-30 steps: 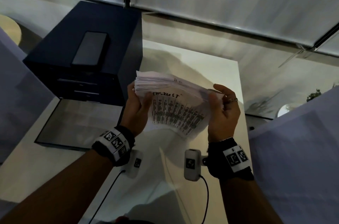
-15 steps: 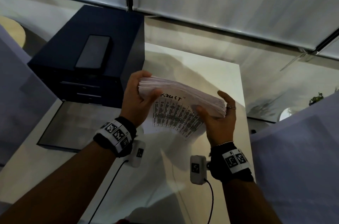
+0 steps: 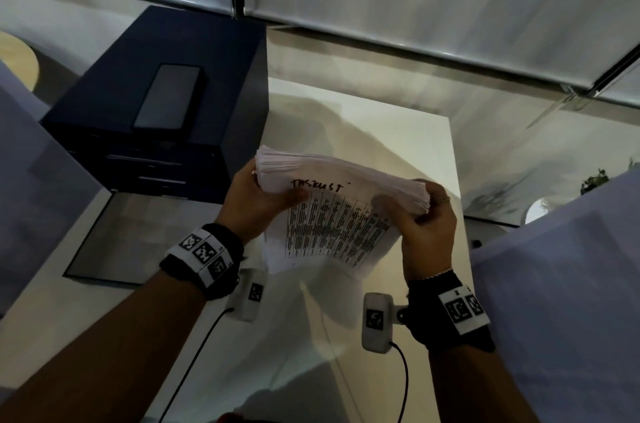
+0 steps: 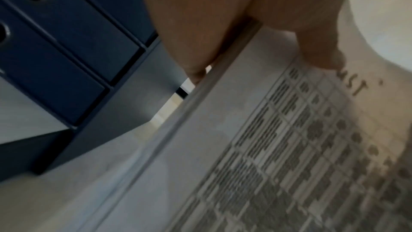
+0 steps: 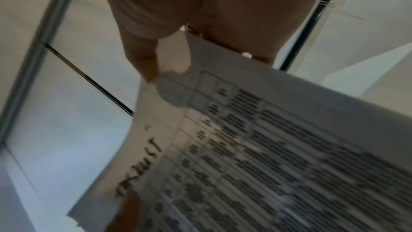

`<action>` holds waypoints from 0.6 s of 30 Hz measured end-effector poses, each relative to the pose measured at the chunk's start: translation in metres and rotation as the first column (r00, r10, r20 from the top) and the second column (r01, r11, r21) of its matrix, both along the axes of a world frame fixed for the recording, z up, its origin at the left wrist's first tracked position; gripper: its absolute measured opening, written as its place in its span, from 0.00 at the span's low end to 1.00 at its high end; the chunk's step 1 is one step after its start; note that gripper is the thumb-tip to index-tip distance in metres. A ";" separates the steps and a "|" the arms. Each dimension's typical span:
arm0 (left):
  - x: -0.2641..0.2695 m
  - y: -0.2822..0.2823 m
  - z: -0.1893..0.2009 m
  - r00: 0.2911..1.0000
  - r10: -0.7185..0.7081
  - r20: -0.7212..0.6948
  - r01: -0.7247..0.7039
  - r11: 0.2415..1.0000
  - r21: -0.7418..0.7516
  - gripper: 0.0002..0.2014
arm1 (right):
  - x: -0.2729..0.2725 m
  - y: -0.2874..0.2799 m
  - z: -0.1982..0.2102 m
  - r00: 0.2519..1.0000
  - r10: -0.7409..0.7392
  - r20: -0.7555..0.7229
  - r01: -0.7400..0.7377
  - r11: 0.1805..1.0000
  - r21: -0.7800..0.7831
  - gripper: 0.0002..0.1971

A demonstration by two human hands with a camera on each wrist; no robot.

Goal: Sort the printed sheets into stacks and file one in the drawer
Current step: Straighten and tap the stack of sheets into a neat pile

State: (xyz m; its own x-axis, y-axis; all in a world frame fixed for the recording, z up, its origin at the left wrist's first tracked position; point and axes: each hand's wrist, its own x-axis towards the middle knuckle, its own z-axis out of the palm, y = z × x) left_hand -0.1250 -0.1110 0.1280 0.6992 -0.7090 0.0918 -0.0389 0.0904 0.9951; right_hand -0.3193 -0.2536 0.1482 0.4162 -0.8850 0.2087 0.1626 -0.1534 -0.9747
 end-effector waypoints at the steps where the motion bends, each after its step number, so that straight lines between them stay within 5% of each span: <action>1: -0.001 0.001 -0.003 0.999 -0.027 -0.019 0.027 1.000 0.010 0.24 | 0.002 0.001 0.003 0.999 -0.012 0.041 0.012 1.000 -0.002 0.17; 5: -0.004 0.000 -0.004 0.999 -0.048 -0.023 0.048 0.999 -0.008 0.27 | 0.013 -0.001 0.008 0.990 -0.116 0.075 0.115 0.993 0.016 0.06; 7: -0.004 0.001 -0.002 0.999 -0.035 -0.014 0.035 0.999 -0.014 0.28 | 0.014 -0.004 0.009 0.981 -0.167 0.100 0.163 0.986 0.041 0.08; 12: -0.003 0.003 0.000 0.999 -0.028 -0.026 0.028 1.000 -0.012 0.28 | 0.014 -0.007 0.009 0.989 0.002 0.145 -0.002 1.000 -0.004 0.09; 16: 0.000 0.005 -0.001 0.999 -0.034 -0.026 0.034 0.999 -0.025 0.30 | 0.005 -0.007 -0.004 0.987 0.045 0.156 -0.058 0.995 0.079 0.41; 18: 0.001 0.005 -0.004 0.996 -0.072 -0.044 0.071 0.997 -0.018 0.33 | 0.003 -0.002 -0.014 0.988 0.123 0.091 -0.130 0.989 0.076 0.49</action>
State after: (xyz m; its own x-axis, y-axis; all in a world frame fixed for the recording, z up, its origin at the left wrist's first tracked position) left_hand -0.1236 -0.1062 0.1237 0.6505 -0.7560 0.0736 0.0130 0.1080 0.9941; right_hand -0.3167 -0.2552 0.1341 0.5093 -0.8421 0.1775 0.2593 -0.0466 -0.9647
